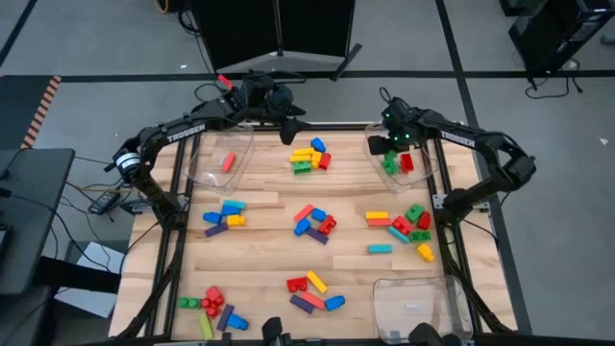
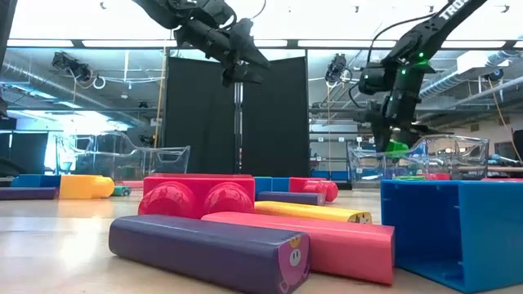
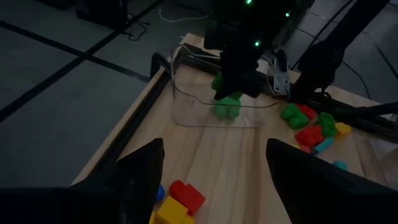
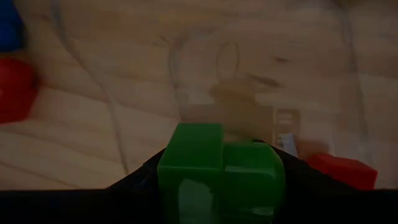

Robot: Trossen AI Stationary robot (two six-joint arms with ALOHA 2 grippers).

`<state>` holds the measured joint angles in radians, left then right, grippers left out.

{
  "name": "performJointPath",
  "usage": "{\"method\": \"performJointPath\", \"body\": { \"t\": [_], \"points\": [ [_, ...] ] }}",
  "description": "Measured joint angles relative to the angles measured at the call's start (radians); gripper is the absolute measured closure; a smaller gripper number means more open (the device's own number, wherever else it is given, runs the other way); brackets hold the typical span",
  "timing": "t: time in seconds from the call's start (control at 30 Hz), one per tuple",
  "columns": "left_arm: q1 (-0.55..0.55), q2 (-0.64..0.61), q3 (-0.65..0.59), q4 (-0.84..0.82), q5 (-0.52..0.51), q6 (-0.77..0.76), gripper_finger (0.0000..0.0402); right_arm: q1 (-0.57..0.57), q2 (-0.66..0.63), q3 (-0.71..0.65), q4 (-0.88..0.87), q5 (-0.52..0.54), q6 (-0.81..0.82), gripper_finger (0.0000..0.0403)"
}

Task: Sort blocks by size
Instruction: Put the green 2 stud game piece into the top right transparent bin

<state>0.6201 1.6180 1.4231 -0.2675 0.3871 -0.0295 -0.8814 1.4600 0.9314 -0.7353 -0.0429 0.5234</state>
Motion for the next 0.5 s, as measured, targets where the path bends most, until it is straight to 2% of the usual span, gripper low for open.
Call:
{"method": "performJointPath", "body": {
  "t": [0.5],
  "points": [
    [0.0, 0.0, 0.0, -0.003, -0.002, -0.004, 0.0112, -0.001, 0.006, 0.0, -0.003, 0.005, -0.01, 0.0201]
  ]
}}
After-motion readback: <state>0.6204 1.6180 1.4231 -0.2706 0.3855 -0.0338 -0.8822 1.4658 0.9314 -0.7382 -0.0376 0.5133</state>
